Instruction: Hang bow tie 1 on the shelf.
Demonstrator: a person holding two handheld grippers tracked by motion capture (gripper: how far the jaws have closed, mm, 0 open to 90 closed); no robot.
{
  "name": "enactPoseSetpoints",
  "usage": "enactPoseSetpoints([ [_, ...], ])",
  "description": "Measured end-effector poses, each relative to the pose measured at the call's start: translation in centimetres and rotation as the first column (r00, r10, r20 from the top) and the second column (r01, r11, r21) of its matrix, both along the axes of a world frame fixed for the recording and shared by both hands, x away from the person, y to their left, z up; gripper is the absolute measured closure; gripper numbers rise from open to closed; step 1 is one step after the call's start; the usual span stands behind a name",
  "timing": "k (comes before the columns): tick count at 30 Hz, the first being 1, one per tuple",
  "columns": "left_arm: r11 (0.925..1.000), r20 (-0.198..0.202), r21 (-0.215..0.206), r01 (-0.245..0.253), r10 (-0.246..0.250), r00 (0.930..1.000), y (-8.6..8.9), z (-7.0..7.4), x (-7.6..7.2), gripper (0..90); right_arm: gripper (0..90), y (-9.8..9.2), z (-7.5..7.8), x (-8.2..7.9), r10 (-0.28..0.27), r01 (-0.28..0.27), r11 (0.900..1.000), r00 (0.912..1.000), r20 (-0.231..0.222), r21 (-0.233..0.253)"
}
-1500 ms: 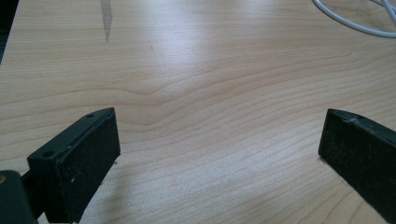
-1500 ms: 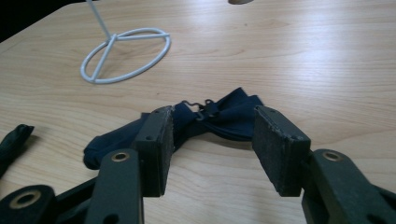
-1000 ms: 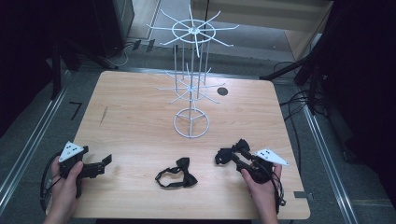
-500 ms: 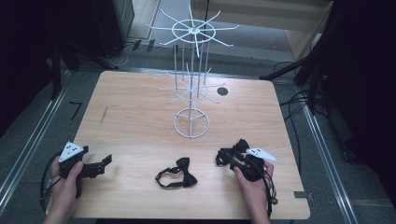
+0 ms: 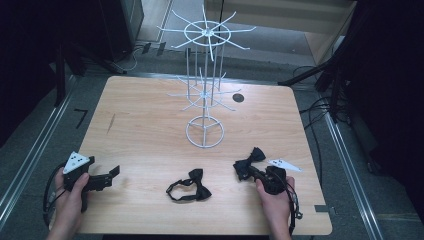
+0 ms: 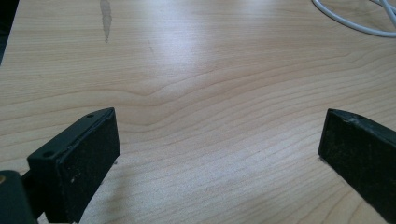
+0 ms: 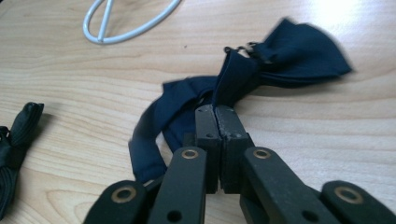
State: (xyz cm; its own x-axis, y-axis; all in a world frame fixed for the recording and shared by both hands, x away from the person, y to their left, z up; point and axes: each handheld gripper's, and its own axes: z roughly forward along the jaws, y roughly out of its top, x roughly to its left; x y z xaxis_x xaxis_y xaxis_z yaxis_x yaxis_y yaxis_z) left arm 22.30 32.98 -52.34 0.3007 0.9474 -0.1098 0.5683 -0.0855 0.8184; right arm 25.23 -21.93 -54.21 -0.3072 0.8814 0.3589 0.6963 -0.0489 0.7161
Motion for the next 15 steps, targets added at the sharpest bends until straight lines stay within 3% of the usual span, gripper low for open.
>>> enactPoseSetpoints([
  [6, 1.0, -0.001, 0.0, 0.0, 0.0, 1.0, 0.0, 0.0, 0.0, 0.0, 90.0, -0.1, 0.9, -0.4, 0.0, 0.0, 1.0, 0.9978, 0.066, 0.007],
  [15, 1.0, -0.001, 0.003, -0.001, 0.001, 1.0, 0.0, 0.0, 0.0, 0.0, 90.0, 0.1, 2.8, -1.1, -0.002, -0.005, 0.999, 0.9876, 0.157, 0.047],
])
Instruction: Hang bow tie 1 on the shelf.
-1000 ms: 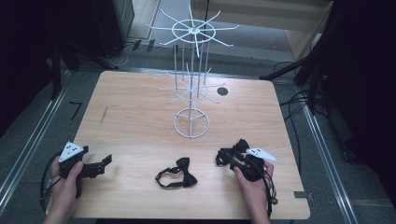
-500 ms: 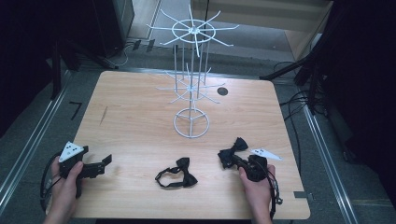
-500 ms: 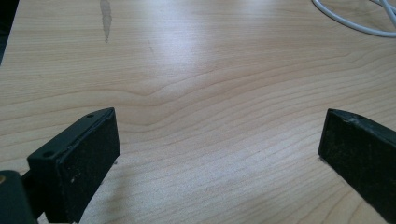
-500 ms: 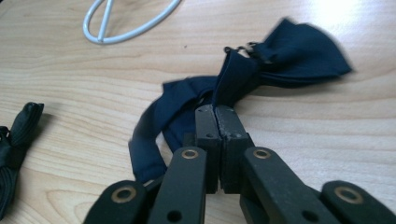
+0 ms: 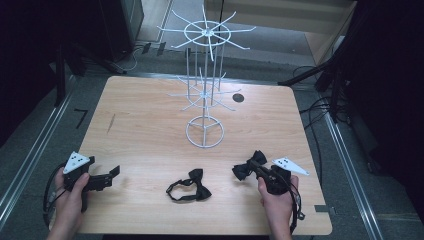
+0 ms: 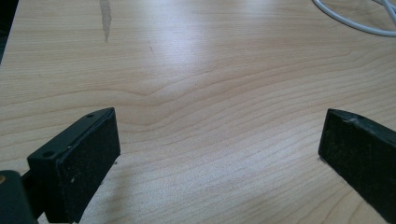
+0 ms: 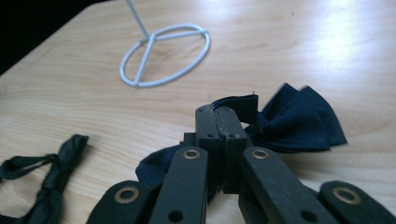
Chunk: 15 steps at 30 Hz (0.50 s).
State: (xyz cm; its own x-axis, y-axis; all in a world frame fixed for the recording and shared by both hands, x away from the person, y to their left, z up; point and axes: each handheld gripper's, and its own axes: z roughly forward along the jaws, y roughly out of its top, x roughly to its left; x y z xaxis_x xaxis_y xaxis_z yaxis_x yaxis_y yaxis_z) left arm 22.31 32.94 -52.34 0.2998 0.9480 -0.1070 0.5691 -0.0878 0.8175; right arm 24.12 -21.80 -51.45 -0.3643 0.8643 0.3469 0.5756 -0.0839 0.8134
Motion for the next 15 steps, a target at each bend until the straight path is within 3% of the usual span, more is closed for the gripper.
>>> enactPoseSetpoints([
  [6, 1.0, -0.001, -0.002, 0.0, 0.0, 1.0, 0.0, 0.0, 0.0, 0.0, 90.0, 0.3, 1.9, -0.2, 0.006, -0.007, 1.0, 0.997, 0.077, 0.012],
  [9, 1.0, -0.003, -0.003, 0.001, -0.001, 1.0, 0.0, 0.0, 0.0, 0.0, 90.0, 0.6, 3.2, -0.4, 0.002, -0.005, 1.0, 0.9918, 0.128, 0.019],
  [15, 1.0, -0.001, -0.006, 0.001, -0.001, 1.0, 0.1, 0.0, 0.0, 0.0, 90.0, 0.9, 4.8, -0.1, -0.013, 0.004, 0.999, 0.9833, 0.181, 0.049],
])
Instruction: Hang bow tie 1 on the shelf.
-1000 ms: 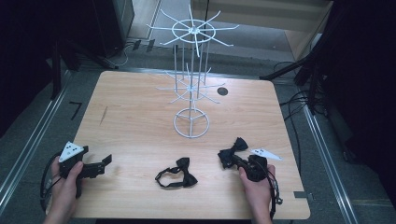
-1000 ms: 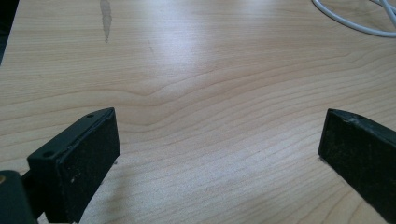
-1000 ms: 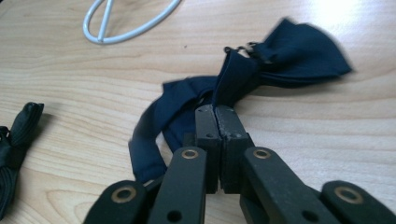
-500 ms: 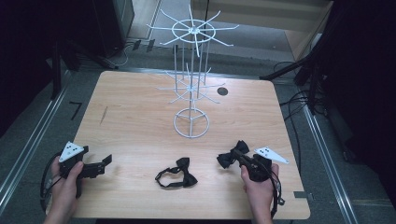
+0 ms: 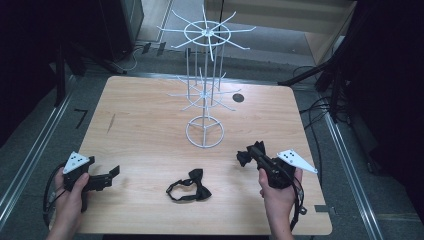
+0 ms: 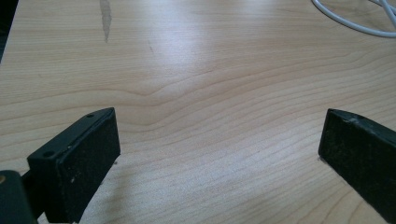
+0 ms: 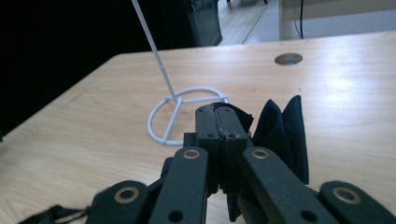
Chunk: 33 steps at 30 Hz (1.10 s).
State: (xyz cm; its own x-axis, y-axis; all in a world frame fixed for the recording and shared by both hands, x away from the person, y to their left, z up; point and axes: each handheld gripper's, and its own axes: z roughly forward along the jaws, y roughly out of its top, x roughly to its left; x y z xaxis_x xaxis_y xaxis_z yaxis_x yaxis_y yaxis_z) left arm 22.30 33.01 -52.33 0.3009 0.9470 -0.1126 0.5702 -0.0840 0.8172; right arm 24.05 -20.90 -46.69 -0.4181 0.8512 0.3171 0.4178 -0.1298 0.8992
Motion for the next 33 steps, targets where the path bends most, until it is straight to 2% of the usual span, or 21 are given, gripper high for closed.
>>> enactPoseSetpoints([
  [11, 1.0, -0.001, -0.002, 0.002, -0.002, 1.0, 0.1, 0.0, 0.0, 0.0, 90.0, 0.4, 2.1, 1.1, -0.002, 0.0, 0.999, 0.9986, 0.052, 0.041],
  [19, 1.0, 0.0, -0.001, 0.0, 0.0, 1.0, 0.1, 0.0, 0.0, 0.0, 90.0, 0.9, 4.0, 1.8, 0.005, -0.009, 0.999, 0.9956, 0.093, 0.041],
  [33, 1.0, 0.003, 0.003, 0.001, -0.001, 1.0, 0.0, 0.0, 0.0, 0.0, 90.0, 2.2, 5.6, 3.4, -0.001, -0.004, 0.999, 0.9931, 0.117, 0.047],
])
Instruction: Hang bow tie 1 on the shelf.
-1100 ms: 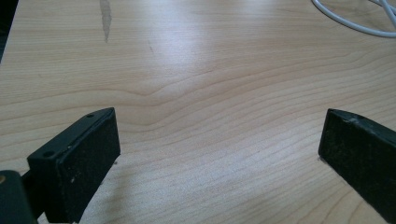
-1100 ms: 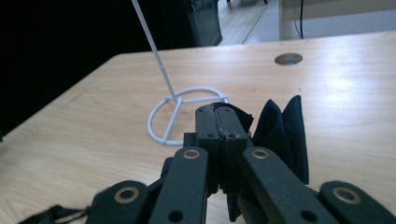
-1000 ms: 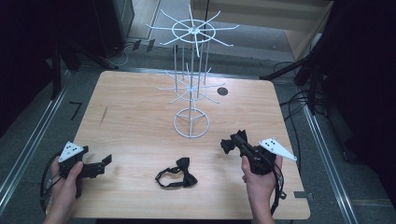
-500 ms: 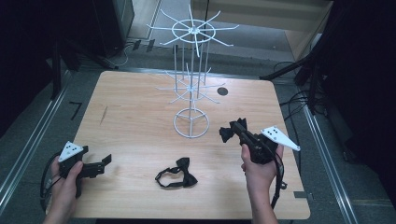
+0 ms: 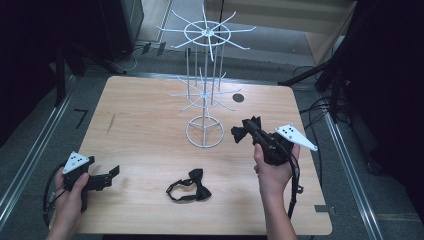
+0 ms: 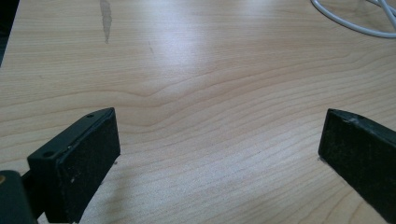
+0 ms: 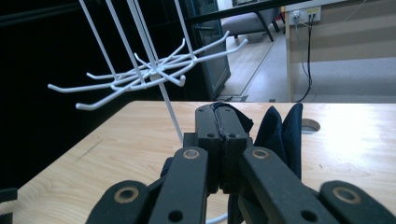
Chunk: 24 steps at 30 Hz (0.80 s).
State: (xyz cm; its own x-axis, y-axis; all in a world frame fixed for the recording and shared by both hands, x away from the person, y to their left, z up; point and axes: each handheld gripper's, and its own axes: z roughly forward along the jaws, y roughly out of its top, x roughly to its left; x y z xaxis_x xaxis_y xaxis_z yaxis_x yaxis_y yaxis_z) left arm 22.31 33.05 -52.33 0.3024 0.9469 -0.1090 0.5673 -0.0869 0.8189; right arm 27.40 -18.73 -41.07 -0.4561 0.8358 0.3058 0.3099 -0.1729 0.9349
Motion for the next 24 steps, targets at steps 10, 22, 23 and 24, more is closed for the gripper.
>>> enactPoseSetpoints([
  [10, 1.0, 0.001, 0.003, 0.002, -0.002, 1.0, 0.0, 0.0, 0.0, 0.0, 90.0, 0.5, 1.4, 0.9, 0.001, -0.001, 1.0, 0.9999, 0.014, 0.002],
  [22, 1.0, 0.004, 0.004, 0.004, -0.004, 1.0, 0.0, 0.0, 0.0, 0.0, 90.0, 1.6, 2.4, 1.9, 0.016, -0.016, 1.0, 0.9996, 0.023, -0.004],
  [23, 1.0, 0.004, 0.003, 0.004, -0.004, 1.0, 0.0, 0.0, 0.0, 0.0, 90.0, 1.7, 2.5, 1.9, 0.016, -0.016, 1.0, 0.9996, 0.022, -0.008],
  [24, 1.0, 0.004, 0.004, 0.005, -0.005, 1.0, 0.0, 0.0, 0.0, 0.0, 90.0, 1.8, 2.5, 2.0, 0.016, -0.016, 1.0, 0.9996, 0.022, -0.009],
])
